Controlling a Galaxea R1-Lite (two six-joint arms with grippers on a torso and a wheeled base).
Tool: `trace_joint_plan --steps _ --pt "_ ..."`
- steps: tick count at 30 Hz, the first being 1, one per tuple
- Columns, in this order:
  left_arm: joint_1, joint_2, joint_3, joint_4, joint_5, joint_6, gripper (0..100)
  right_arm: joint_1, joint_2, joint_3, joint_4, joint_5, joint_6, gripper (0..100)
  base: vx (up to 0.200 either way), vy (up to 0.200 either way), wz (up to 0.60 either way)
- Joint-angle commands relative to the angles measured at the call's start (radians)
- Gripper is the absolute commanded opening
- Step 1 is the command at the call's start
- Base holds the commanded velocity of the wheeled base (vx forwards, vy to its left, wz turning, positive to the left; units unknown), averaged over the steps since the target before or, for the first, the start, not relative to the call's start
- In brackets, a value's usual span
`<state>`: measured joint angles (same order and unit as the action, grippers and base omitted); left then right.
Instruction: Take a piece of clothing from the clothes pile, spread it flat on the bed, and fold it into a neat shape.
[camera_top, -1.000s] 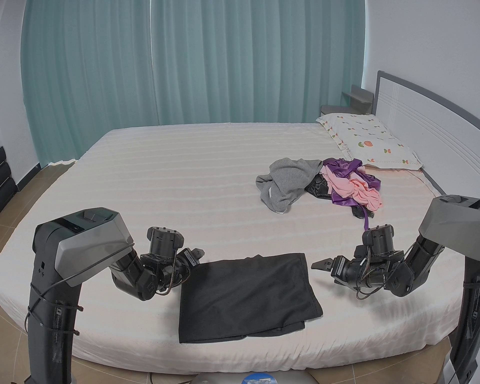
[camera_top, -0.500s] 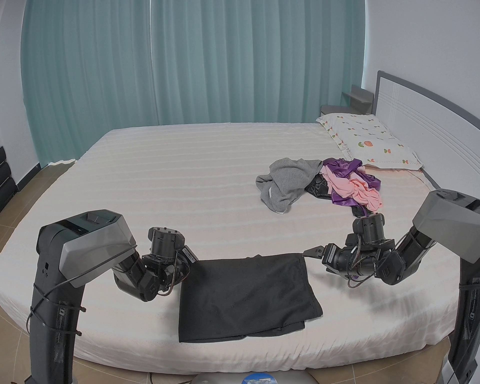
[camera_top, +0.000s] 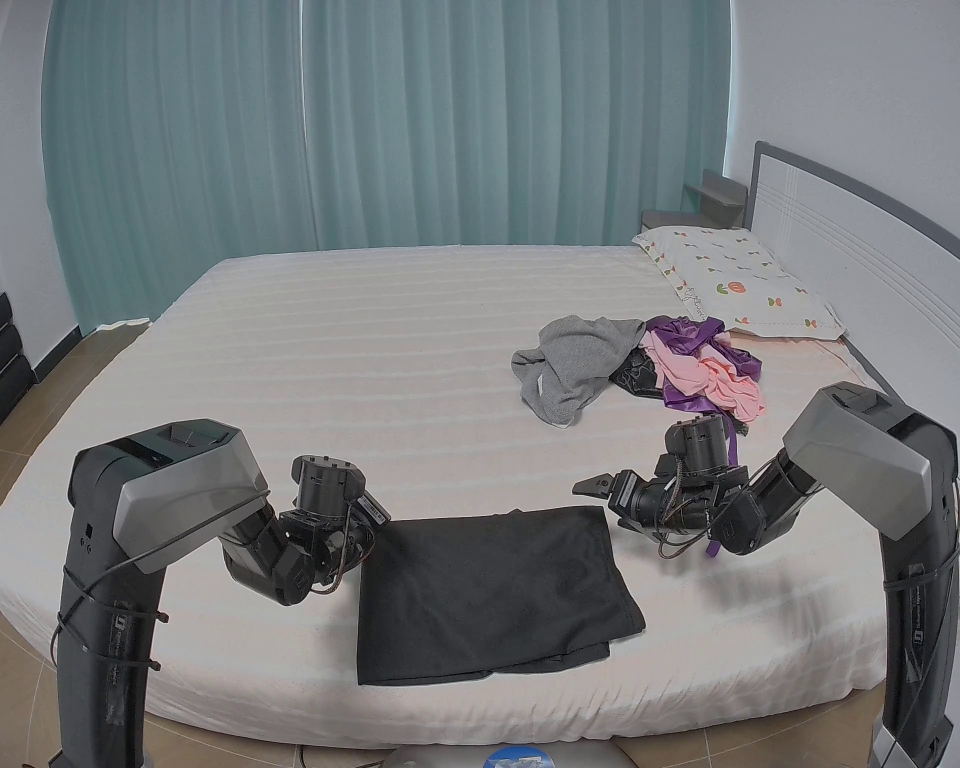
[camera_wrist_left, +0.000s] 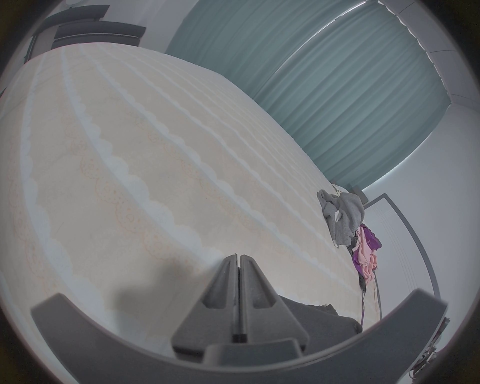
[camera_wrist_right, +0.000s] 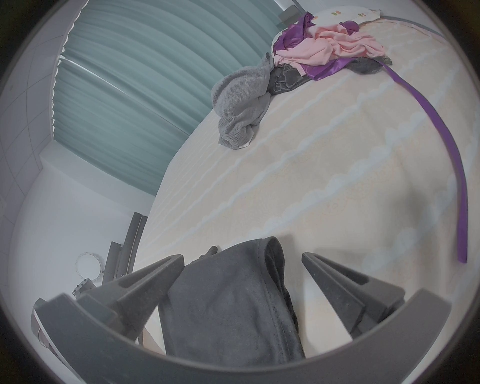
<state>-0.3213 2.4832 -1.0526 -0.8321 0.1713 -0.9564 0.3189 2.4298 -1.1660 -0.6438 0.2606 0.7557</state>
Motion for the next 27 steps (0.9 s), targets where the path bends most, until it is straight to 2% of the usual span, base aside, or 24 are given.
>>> trace_joint_plan --steps 1,5,6,16,21,27 --pt "0.001 -0.007 0.002 -0.001 0.001 -0.001 0 0.008 0.037 -0.026 0.0 -0.001 0.002 100 0.0 0.0 0.0" --pt "0.001 -0.007 0.002 -0.001 0.001 -0.001 0 0.017 0.054 -0.05 0.0 -0.003 0.005 100 0.0 0.0 0.0" --pt "0.001 -0.007 0.002 -0.001 0.001 -0.001 0 0.025 0.06 -0.057 -0.004 -0.008 0.007 0 0.0 0.0 0.0" --pt "0.001 -0.003 0.003 -0.001 0.001 0.004 0 0.026 0.049 -0.047 -0.005 -0.038 0.017 0 0.0 0.0 0.0" --pt "0.005 0.0 -0.001 -0.001 0.001 0.005 0 0.025 0.055 -0.058 -0.008 -0.083 0.016 0 0.0 0.0 0.0" --pt "0.014 -0.001 -0.001 -0.001 0.001 0.004 0 0.031 0.06 -0.06 -0.007 -0.083 0.017 0 0.0 0.0 0.0"
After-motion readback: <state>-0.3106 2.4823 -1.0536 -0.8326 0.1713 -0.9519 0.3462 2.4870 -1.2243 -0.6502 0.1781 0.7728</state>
